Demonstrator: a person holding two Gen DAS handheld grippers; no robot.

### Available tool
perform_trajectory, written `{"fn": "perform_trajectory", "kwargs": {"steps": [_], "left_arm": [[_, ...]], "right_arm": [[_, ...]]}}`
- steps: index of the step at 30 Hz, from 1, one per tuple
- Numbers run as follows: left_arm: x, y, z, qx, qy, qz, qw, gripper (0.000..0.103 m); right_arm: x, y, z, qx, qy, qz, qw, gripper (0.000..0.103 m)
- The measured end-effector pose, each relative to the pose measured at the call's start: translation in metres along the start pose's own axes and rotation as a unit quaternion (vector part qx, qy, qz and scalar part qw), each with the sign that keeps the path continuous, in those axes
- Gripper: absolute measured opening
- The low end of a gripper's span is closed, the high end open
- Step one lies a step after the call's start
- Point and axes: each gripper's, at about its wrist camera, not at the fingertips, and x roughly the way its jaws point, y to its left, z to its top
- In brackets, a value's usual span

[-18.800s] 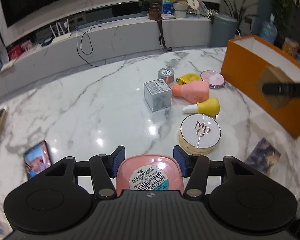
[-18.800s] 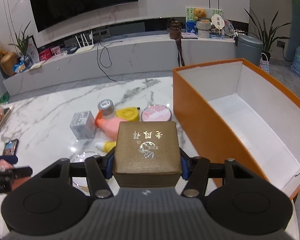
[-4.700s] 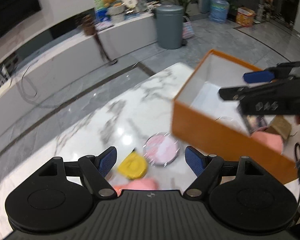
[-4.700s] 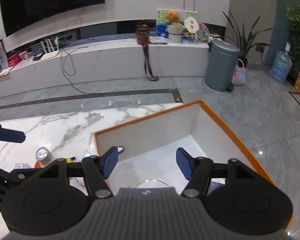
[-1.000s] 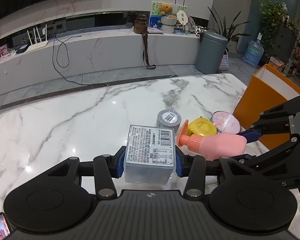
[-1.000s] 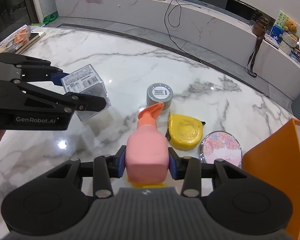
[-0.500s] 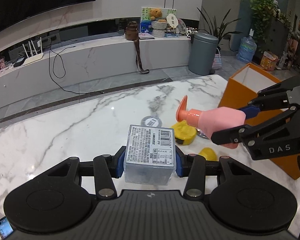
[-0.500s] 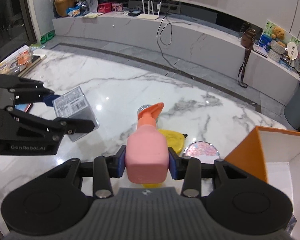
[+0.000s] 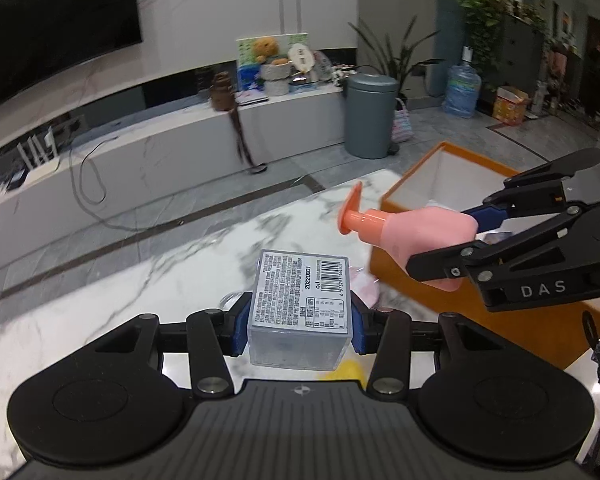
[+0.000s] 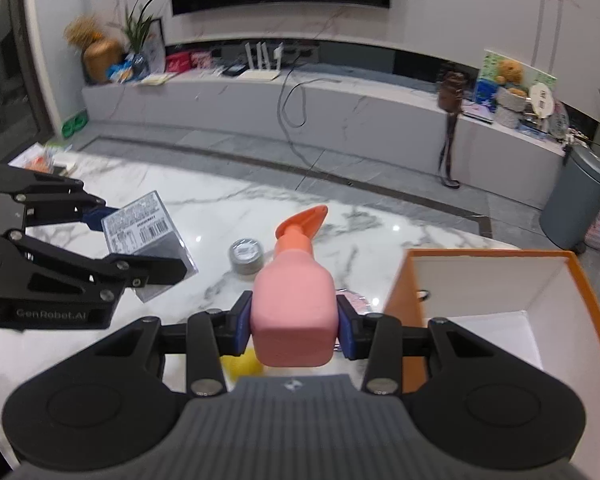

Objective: Organize rigid objects
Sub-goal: 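Carry the clear box and pink spray bottle over the orange box with both tools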

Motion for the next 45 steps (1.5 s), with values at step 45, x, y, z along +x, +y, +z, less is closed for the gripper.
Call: {"fn": "perform_trajectory", "kwargs": {"steps": [45], "left_arm": [[0.144,-0.144,0.085,0.121,0.110,-0.050,0.9853,0.053]], "right_arm": [[0.000,-0.190,-0.069,0.345,0.018,-0.117,0.931,0.041]]}}
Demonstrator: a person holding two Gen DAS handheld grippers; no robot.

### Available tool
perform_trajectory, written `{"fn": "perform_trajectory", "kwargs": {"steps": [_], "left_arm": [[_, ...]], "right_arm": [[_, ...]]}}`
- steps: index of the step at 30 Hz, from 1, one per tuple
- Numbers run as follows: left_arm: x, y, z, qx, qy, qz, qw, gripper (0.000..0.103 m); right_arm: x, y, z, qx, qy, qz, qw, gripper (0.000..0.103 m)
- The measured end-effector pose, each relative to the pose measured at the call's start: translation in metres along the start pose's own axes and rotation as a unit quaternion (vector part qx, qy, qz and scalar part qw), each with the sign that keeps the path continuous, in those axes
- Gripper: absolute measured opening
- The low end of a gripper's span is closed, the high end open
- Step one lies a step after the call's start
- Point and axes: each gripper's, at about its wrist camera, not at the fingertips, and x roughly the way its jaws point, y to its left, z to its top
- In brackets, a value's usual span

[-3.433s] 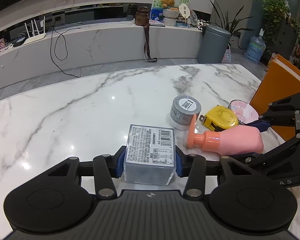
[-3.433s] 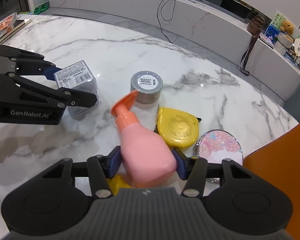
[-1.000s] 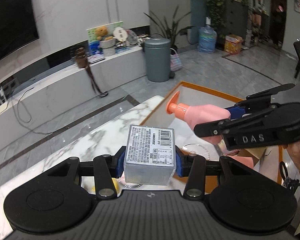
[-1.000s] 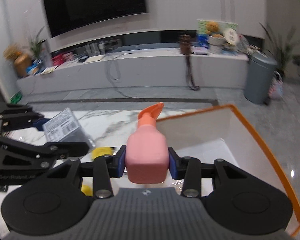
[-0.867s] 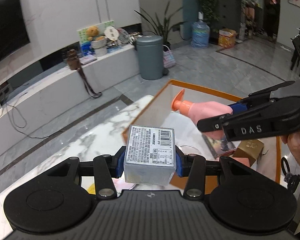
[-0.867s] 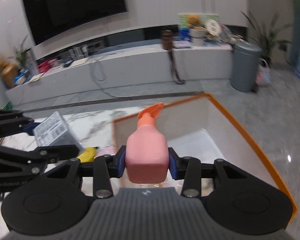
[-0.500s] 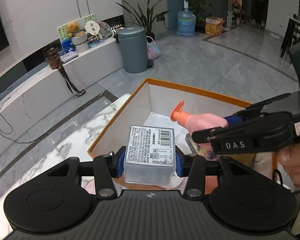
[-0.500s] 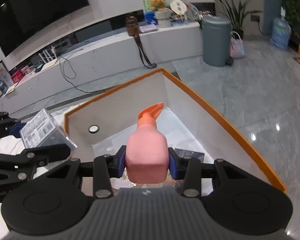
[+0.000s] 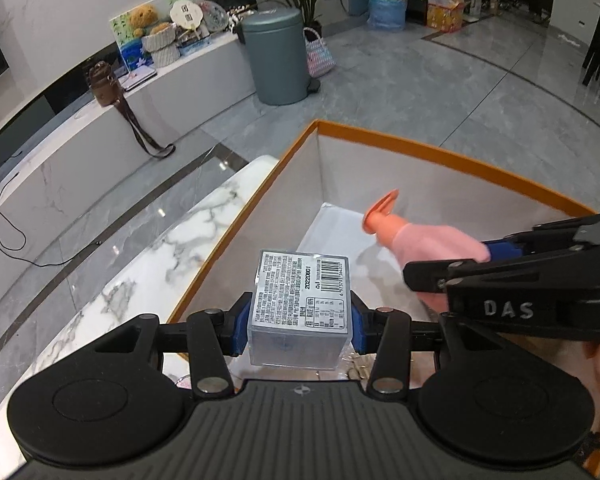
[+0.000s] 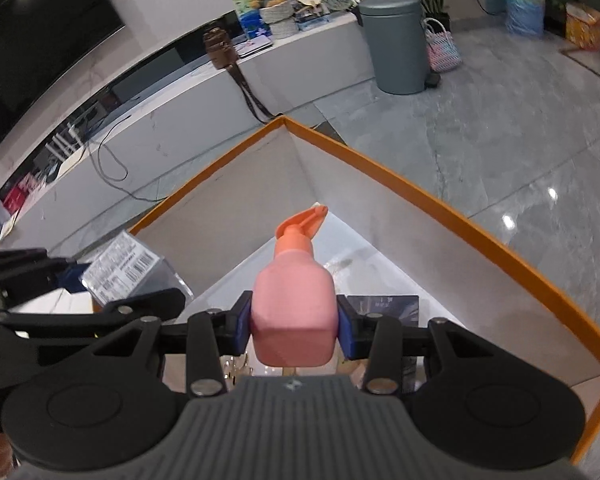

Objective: Organize rigid objects
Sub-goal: 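Carry the clear box and pink spray bottle over the orange box with both tools, then lower and release the clear box and spray bottle into the orange box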

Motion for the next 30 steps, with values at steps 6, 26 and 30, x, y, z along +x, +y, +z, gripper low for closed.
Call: {"fn": "perform_trajectory", "kwargs": {"steps": [6,26,30], "left_arm": [[0.020,0.001,0.004,0.010,0.022,0.004,0.9997,0.053],[0.048,-0.004,-0.004,0.084,0.059,0.007,0.9946,0.057],[0.046,-0.005,-0.004,0.089,0.057,0.004,0.9944,0.057]], "right_arm": [[0.011,-0.007,0.001,0.046,0.000,-0.001,0.999,0.041],[0.051,-0.002,0.002,0.119,0.012,0.006,0.993,0.042],[0.054,0.001,0.002,0.122,0.011,0.007,0.992,0.043]]}}
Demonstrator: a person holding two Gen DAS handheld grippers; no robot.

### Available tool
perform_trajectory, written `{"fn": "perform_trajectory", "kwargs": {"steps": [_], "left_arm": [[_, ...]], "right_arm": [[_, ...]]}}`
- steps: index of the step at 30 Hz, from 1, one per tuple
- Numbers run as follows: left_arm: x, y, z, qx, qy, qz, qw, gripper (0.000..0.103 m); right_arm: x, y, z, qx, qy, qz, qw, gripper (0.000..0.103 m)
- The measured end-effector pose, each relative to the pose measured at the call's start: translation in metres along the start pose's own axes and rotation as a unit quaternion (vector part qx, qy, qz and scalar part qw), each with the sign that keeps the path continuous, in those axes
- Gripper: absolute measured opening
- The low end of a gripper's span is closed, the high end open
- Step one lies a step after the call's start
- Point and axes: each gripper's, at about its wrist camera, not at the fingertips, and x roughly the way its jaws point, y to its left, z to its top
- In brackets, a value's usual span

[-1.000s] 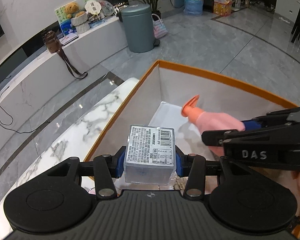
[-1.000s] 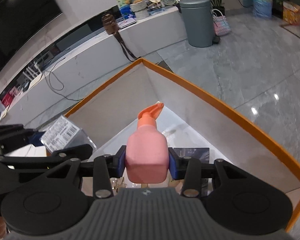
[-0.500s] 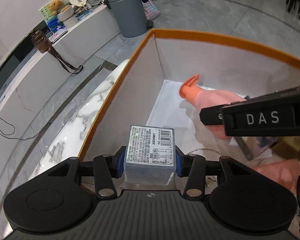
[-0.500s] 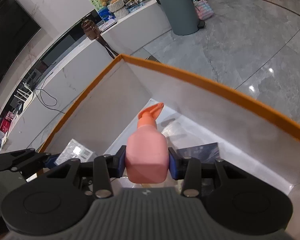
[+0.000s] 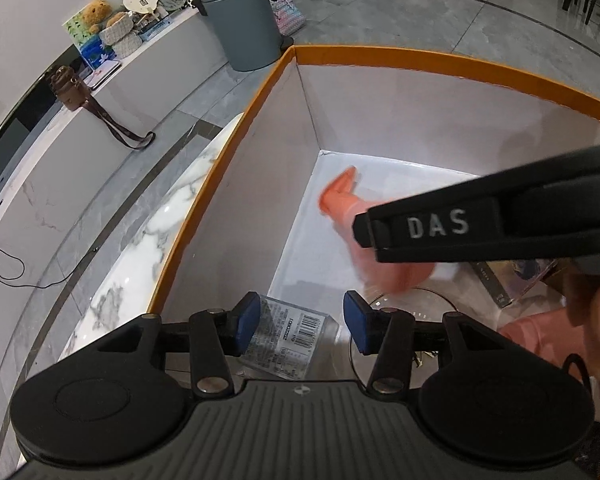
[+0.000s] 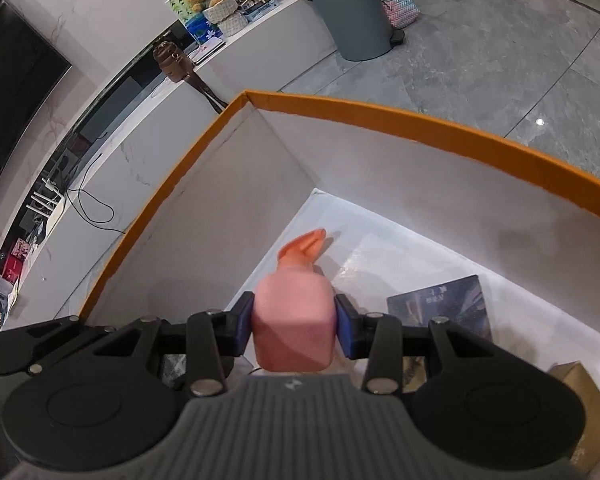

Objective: Organize rigid objects
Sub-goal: 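Lower and release the clear box and spray bottle into the orange box, then move both open tools back over the remaining items on the table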

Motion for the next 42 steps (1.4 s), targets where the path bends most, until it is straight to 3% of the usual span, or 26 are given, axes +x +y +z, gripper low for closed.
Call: {"fn": "perform_trajectory", "kwargs": {"steps": [20,42], "left_arm": [[-0.033,0.008,-0.006,-0.041,-0.040,-0.025,0.9980,0.058],[-0.089,0.033,-0.033,-0.082,-0.088,-0.009,0.9927,0.058]], "right_arm": [[-0.022,0.019,0.002,-0.018,-0.024,0.013,0.999,0.044],[-0.056,0.046,-0.008,-0.056,-0.046,0.016,0.997,0.045]]}}
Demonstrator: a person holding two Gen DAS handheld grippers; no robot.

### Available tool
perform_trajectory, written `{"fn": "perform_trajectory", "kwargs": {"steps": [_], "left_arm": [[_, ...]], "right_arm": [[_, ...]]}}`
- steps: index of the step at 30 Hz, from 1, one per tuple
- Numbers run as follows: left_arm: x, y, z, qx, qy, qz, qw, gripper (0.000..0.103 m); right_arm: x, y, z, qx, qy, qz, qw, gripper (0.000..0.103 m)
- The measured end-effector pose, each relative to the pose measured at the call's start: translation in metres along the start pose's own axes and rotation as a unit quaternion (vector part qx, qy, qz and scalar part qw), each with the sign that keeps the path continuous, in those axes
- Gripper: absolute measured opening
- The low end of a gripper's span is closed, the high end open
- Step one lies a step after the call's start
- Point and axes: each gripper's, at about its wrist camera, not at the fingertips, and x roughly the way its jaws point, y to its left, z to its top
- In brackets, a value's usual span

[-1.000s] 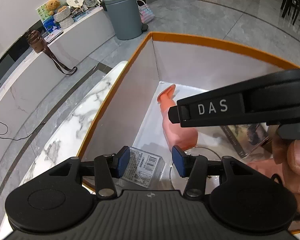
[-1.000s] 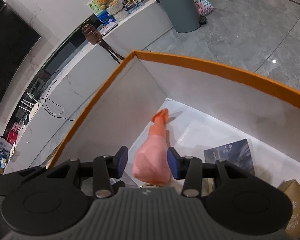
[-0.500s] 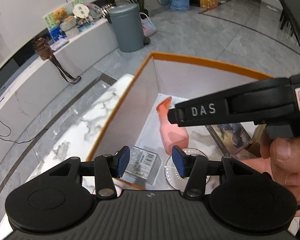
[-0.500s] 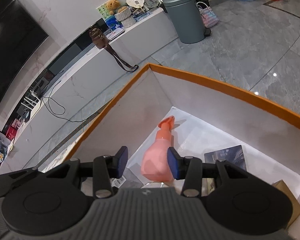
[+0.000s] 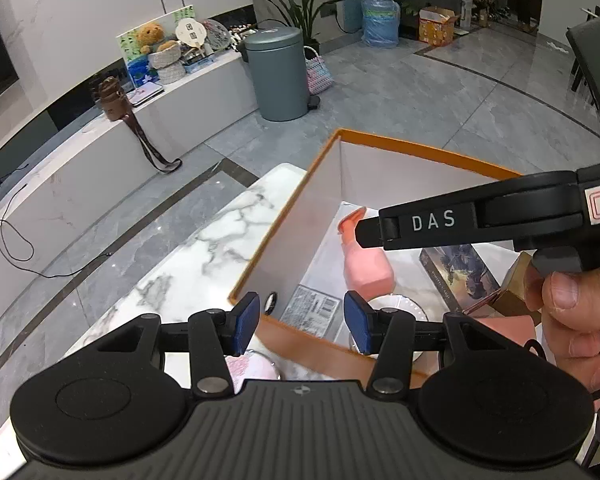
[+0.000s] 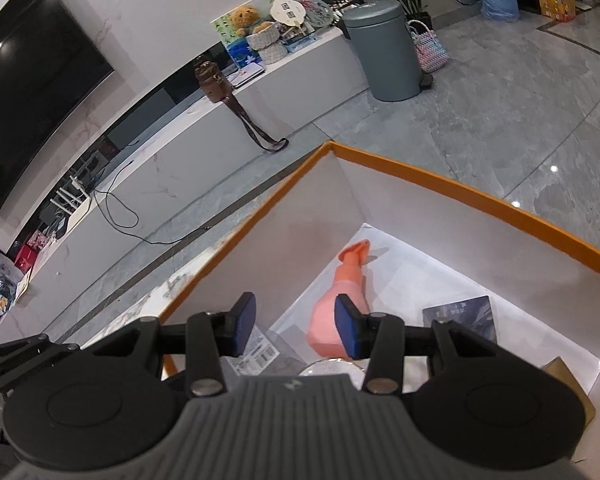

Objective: Organize rigid objects
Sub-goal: 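Move both open tools back over the remaining items on the table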

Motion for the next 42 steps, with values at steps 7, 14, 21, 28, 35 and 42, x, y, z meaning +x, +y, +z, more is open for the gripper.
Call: {"fn": "perform_trajectory", "kwargs": {"steps": [7,14,21,28,35,42], "left_arm": [[-0.020,0.014,-0.012,-0.019,-0.012,0.005,0.9997,0.059],[-0.032,0.031,-0.052,-0.059,-0.039,0.007,0.9974,0.062],[-0.037,0.049,-0.111,-0.100,-0.038,0.017,0.9941,0.062],[-0.040,0.064,-0.154,-0.107,-0.030,0.024,0.9935,0.068],[-0.030,0.057,-0.178,-0.095,-0.032,0.021,0.9947,0.068],[-0.010,0.035,-0.184,-0.010,-0.034,0.015,0.9993,0.071]], "right_arm": [[-0.011,0.020,-0.005,-0.024,-0.016,0.018,0.999,0.045],[-0.019,0.041,-0.013,-0.058,-0.028,0.029,0.997,0.048],[-0.020,0.050,-0.019,-0.082,-0.034,0.038,0.995,0.048],[-0.024,0.070,-0.029,-0.136,-0.051,0.050,0.988,0.048],[-0.016,0.094,-0.047,-0.193,-0.048,0.055,0.978,0.049],[-0.004,0.116,-0.063,-0.229,-0.043,0.061,0.971,0.049]]}}
